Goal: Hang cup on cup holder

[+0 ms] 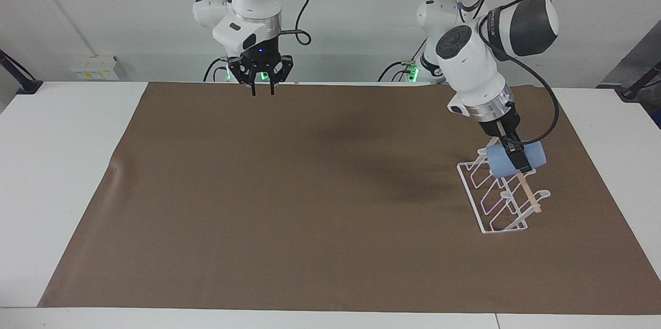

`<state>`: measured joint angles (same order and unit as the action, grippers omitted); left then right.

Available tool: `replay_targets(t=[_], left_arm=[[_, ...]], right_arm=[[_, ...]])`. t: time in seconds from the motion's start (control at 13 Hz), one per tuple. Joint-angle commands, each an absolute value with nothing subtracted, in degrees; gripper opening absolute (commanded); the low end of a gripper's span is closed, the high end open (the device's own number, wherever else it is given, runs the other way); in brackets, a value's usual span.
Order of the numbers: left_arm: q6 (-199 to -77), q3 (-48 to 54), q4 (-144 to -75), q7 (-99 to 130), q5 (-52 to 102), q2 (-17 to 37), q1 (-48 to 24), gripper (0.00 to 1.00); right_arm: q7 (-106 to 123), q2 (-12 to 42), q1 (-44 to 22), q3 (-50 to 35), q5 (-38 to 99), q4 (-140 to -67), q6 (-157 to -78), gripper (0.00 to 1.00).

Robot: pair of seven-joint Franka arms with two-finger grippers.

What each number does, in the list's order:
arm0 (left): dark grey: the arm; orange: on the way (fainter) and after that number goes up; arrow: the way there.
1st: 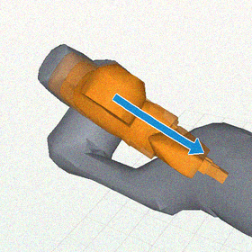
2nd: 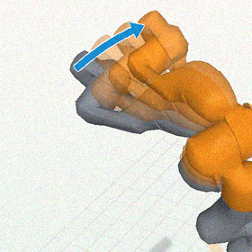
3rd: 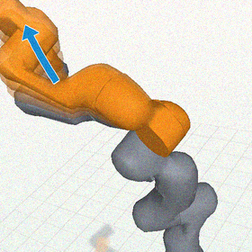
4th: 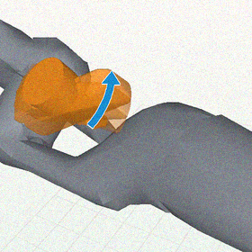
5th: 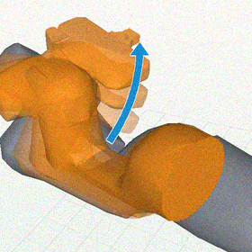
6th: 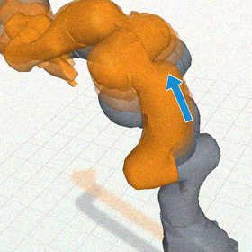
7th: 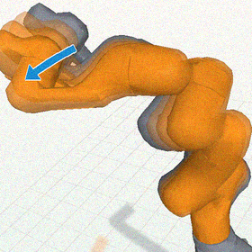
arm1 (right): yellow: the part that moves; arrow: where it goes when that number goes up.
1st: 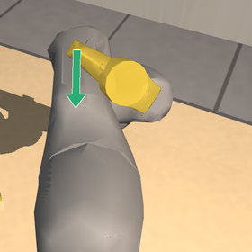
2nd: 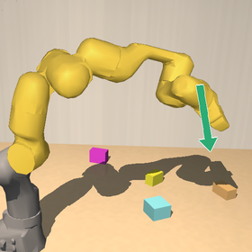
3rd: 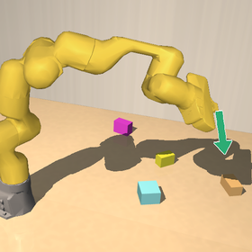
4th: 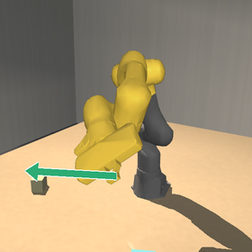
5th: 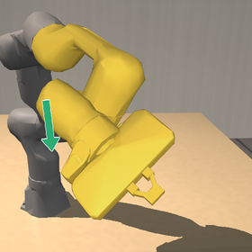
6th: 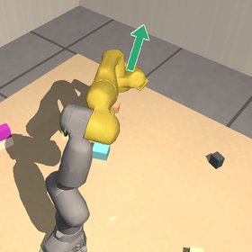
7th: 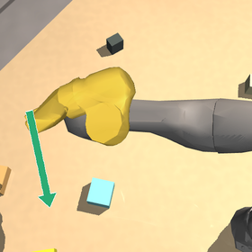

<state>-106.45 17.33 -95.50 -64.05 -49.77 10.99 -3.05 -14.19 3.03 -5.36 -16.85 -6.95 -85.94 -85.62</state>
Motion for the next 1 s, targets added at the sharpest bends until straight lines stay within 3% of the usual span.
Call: replay_targets(t=[0.0, 0.61, 0.69, 0.92], left_arm=[[-108.38, 17.58, -98.52, -61.88, -56.13, 10.46, -2.02, 0.0], [-96.86, 17.58, -94.49, -51.0, -70.13, 19.5, -5.97, 0.0], [-96.94, 17.58, -94.57, -49.15, -70.57, 19.69, -5.89, 0.0], [-97.12, 17.58, -96.32, -41.24, -72.33, 19.69, -5.36, 0.0]], right_arm=[[-11.96, 4.04, -0.72, -17.4, -5.2, -84.81, -84.11, 0.45], [-10.64, -1.31, 4.39, -17.31, -0.09, -97.1, -86.92, 0.61], [-10.63, -2.62, 5.18, -17.31, 0.52, -99.73, -88.05, 0.66], [-10.55, -3.78, 7.73, -17.31, 1.23, -102.13, -89.03, 0.99]])
